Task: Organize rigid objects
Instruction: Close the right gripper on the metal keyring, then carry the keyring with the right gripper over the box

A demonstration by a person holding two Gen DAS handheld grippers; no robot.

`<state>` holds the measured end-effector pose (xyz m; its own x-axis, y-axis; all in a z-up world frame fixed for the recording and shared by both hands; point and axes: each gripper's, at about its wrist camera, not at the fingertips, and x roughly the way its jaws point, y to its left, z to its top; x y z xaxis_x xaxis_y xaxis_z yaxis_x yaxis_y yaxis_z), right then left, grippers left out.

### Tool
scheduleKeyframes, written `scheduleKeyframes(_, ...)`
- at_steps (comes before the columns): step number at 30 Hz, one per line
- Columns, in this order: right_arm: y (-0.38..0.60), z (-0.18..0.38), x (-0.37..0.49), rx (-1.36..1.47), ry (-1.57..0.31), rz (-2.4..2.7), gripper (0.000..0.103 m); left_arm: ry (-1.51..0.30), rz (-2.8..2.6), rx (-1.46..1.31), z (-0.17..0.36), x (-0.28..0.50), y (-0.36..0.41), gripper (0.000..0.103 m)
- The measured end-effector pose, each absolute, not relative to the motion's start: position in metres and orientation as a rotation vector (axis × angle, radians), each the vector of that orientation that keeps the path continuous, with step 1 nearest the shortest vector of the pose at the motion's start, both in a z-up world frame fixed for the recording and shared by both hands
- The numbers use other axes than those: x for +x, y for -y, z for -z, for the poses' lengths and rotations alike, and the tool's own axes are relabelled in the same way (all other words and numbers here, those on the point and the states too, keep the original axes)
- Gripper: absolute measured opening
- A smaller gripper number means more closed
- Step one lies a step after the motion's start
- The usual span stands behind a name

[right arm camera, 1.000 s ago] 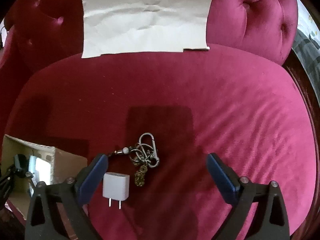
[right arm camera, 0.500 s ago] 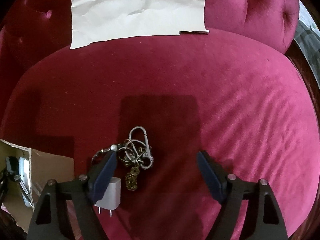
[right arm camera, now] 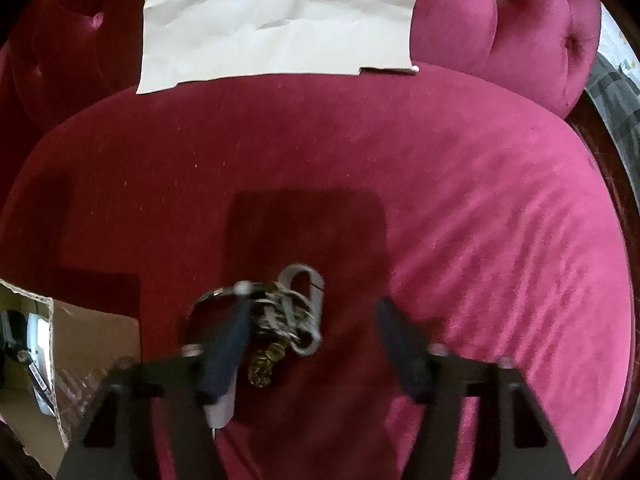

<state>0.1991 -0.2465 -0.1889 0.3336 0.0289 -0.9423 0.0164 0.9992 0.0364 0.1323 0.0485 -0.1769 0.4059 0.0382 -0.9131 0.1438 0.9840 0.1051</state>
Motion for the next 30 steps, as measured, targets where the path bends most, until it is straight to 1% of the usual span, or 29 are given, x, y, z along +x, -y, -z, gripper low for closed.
scheduleKeyframes(1,0.246,0.188,0.199,0.041,-1.227,-0.005,0.038,-1.153,0.067,0.176,0.177,0.132,-0.049,0.004)
scheduleKeyframes(3,0.246,0.187,0.197,0.053,-1.22,-0.005,0.034,-1.153,0.067,0.176,0.177,0.132,-0.049,0.004)
scheduleKeyframes(6,0.246,0.186,0.195,0.043,-1.205,0.012,0.025,-1.152,0.067,0.176,0.177,0.132,-0.049,0.004)
scheduleKeyframes(18,0.252,0.168,0.182,0.068,-1.2,0.005,0.025,-1.15,0.068,0.179,0.176,0.132,-0.048,0.004)
scheduleKeyframes(30,0.253,0.122,0.17,0.077,-1.145,0.007,0.025,-1.146,0.067,0.181,0.176,0.132,-0.047,0.004)
